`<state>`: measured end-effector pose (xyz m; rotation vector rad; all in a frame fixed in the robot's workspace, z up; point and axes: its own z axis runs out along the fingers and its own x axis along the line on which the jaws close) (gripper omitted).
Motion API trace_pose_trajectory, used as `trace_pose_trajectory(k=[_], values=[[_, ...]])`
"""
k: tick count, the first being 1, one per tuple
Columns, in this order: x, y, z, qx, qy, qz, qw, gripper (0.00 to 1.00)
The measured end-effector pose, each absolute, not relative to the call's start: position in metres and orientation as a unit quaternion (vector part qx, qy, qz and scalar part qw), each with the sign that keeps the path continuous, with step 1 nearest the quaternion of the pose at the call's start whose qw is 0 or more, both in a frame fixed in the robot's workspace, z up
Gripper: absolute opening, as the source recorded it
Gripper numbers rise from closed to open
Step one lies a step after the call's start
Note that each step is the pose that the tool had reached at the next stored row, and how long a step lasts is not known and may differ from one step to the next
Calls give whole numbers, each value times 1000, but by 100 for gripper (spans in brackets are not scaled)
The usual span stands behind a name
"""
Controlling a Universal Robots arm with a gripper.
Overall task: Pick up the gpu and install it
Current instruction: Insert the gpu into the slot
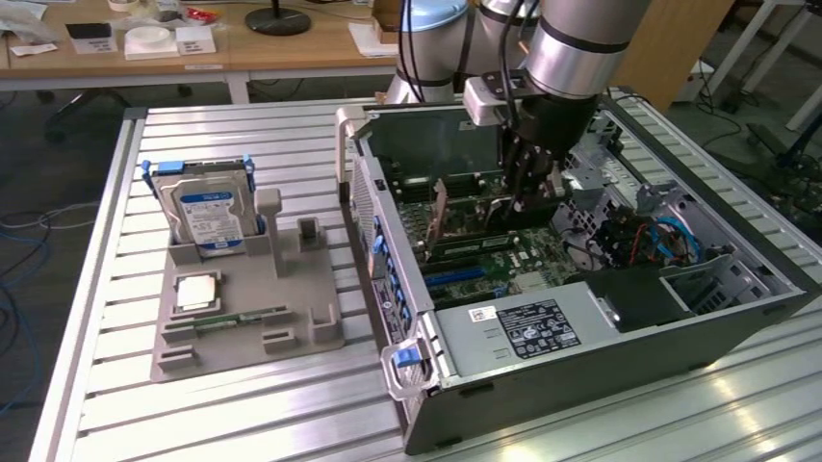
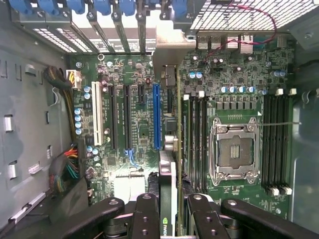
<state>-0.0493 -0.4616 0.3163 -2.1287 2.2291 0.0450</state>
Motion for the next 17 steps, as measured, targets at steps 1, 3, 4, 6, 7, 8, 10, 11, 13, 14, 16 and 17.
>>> trace_pose_trajectory(k=[1,3,4,6,7,8,10,11,13,14,16,17], values=[[-49,-462,315,-690,723,15,29,27],[-49,-462,312,-690,723,15,29,27],[-49,-462,311,-690,723,15,29,27],[-49,-462,308,-690,723,15,29,27],[-49,-462,307,-690,723,15,29,27],[-49,-463,306,-690,723,15,29,27],[-49,-463,304,-690,723,15,29,27],[-49,-463,305,-690,723,15,29,27],[-49,-464,304,-690,723,15,29,27],[-49,-466,304,-690,723,15,29,27],[-50,-466,303,-690,723,15,29,27],[-50,-466,302,-690,723,15,29,27]])
